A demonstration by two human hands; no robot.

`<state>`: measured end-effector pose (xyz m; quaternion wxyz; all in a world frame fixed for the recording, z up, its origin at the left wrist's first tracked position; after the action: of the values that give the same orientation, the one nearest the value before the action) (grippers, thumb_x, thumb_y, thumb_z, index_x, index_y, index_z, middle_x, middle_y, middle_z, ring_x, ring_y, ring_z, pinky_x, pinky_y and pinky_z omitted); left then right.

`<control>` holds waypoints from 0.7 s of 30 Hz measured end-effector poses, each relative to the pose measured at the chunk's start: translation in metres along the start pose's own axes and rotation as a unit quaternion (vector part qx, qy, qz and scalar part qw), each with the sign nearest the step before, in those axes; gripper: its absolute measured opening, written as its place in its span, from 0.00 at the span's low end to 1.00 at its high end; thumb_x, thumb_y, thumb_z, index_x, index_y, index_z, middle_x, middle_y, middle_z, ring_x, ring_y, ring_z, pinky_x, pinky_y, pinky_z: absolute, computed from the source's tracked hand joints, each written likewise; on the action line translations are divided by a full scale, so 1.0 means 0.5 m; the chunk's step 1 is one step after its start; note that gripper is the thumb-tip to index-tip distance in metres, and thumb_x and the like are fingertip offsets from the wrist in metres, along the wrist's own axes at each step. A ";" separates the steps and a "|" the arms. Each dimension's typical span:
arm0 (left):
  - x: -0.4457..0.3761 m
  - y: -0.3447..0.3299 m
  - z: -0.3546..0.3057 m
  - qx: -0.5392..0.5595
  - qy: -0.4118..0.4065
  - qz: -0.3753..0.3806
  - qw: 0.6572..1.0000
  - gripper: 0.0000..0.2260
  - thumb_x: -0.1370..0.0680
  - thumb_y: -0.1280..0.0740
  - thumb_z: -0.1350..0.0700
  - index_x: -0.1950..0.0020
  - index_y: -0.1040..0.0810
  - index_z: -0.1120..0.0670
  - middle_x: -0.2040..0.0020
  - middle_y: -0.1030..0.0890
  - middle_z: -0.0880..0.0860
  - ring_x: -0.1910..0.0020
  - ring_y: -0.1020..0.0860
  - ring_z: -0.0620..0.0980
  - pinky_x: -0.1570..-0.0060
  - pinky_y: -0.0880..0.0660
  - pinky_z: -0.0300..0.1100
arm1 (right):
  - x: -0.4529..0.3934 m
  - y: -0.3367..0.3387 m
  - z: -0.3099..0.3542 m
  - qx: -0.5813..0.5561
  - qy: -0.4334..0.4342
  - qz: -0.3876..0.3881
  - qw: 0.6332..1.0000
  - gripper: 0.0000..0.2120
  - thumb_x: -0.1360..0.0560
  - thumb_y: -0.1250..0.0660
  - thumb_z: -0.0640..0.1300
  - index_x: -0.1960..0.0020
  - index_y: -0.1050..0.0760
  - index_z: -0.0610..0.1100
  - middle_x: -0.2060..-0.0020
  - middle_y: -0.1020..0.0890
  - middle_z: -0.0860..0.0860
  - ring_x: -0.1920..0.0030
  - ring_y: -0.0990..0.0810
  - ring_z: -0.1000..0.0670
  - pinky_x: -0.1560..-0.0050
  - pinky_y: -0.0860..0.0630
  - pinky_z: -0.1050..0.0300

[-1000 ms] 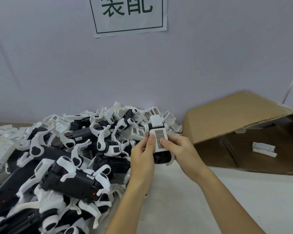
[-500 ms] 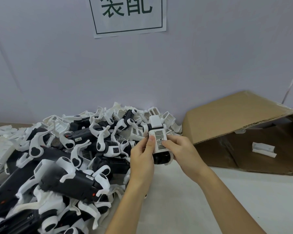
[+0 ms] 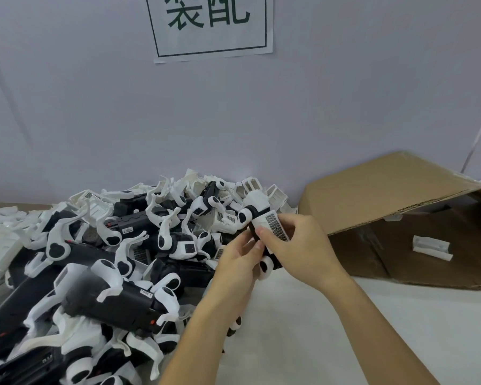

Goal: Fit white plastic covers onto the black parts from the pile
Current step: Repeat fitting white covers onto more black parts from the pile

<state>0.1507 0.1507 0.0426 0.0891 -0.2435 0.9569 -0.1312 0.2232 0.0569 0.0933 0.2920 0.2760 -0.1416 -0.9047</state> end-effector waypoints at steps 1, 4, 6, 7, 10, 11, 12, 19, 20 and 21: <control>0.002 0.001 -0.002 0.009 0.000 0.016 1.000 0.13 0.16 0.42 0.64 0.35 0.23 0.58 0.44 0.15 0.56 0.44 0.17 0.52 0.48 0.20 0.42 | 0.001 0.003 0.003 -0.009 0.005 0.011 1.000 0.10 0.24 0.29 0.51 0.59 0.17 0.45 0.66 0.16 0.49 0.64 0.19 0.48 0.67 0.23 0.58; 0.008 0.004 -0.008 0.003 0.007 0.015 1.000 0.13 0.16 0.40 0.64 0.34 0.24 0.57 0.41 0.16 0.56 0.40 0.18 0.54 0.45 0.21 0.45 | 0.000 0.013 0.005 -0.021 0.006 0.045 0.999 0.06 0.24 0.28 0.49 0.55 0.16 0.47 0.65 0.15 0.52 0.63 0.18 0.50 0.61 0.21 0.55; 0.007 0.005 -0.001 -0.025 0.019 -0.017 0.999 0.13 0.17 0.40 0.65 0.35 0.23 0.55 0.41 0.17 0.55 0.41 0.18 0.53 0.44 0.22 0.48 | -0.001 0.010 0.006 0.017 0.009 0.063 0.998 0.07 0.24 0.28 0.49 0.55 0.16 0.46 0.65 0.16 0.51 0.63 0.19 0.50 0.60 0.22 0.53; 0.007 0.006 0.002 -0.038 0.024 -0.035 0.998 0.13 0.16 0.40 0.65 0.36 0.23 0.54 0.41 0.16 0.55 0.43 0.18 0.53 0.46 0.23 0.50 | -0.002 0.006 0.007 0.045 0.017 0.066 0.997 0.08 0.24 0.29 0.49 0.57 0.18 0.45 0.66 0.17 0.50 0.65 0.21 0.50 0.61 0.23 0.53; 0.010 0.009 0.004 -0.061 0.036 -0.061 0.996 0.14 0.16 0.42 0.66 0.36 0.23 0.53 0.42 0.17 0.56 0.45 0.19 0.54 0.49 0.24 0.51 | -0.005 -0.008 0.012 0.099 0.024 0.081 0.992 0.10 0.24 0.29 0.49 0.58 0.19 0.43 0.66 0.17 0.50 0.65 0.22 0.51 0.61 0.24 0.54; 0.010 0.012 0.001 -0.067 0.036 -0.069 0.995 0.14 0.16 0.42 0.66 0.37 0.23 0.54 0.42 0.17 0.56 0.45 0.19 0.55 0.53 0.24 0.49 | -0.006 -0.007 0.009 0.080 0.011 0.089 0.993 0.08 0.23 0.29 0.47 0.57 0.18 0.43 0.64 0.16 0.49 0.61 0.19 0.49 0.56 0.21 0.51; 0.009 0.018 -0.003 -0.072 0.036 -0.086 0.993 0.14 0.16 0.43 0.66 0.39 0.22 0.53 0.43 0.17 0.55 0.44 0.19 0.55 0.54 0.24 0.47 | -0.007 0.001 0.005 0.051 -0.002 0.087 0.995 0.06 0.23 0.30 0.45 0.55 0.18 0.44 0.61 0.15 0.48 0.58 0.17 0.48 0.52 0.21 0.48; 0.010 0.031 -0.014 -0.073 0.008 -0.147 0.986 0.14 0.17 0.39 0.64 0.50 0.22 0.46 0.55 0.15 0.44 0.57 0.19 0.48 0.67 0.27 0.39 | 0.002 0.081 -0.046 -0.041 -0.095 0.182 0.978 0.07 0.24 0.28 0.51 0.50 0.14 0.48 0.55 0.13 0.47 0.56 0.16 0.54 0.50 0.21 0.59; 0.010 0.031 -0.014 -0.059 0.011 -0.152 0.987 0.14 0.17 0.40 0.65 0.51 0.22 0.46 0.56 0.15 0.44 0.58 0.19 0.48 0.67 0.27 0.39 | 0.018 0.070 -0.070 -0.046 -0.148 0.257 0.954 0.08 0.22 0.29 0.49 0.47 0.16 0.46 0.52 0.13 0.45 0.54 0.16 0.52 0.48 0.21 0.56; 0.008 0.032 -0.013 -0.040 0.015 -0.155 0.987 0.14 0.17 0.40 0.65 0.51 0.22 0.47 0.55 0.15 0.47 0.57 0.19 0.50 0.66 0.26 0.40 | 0.040 0.061 -0.091 -0.049 -0.197 0.331 0.922 0.09 0.20 0.31 0.47 0.44 0.18 0.45 0.50 0.14 0.43 0.52 0.16 0.50 0.47 0.20 0.54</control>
<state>0.1386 0.1635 0.0438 0.0433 -0.3901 0.9133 -0.1085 0.2500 0.0167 0.0608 0.5539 0.0150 -0.2353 -0.7985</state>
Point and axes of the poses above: each hand's wrist, its own x-axis away from the middle knuckle, its own y-axis out of the back of the hand, z = x × y, the point moved 6 cm from there along -x, towards the middle knuckle
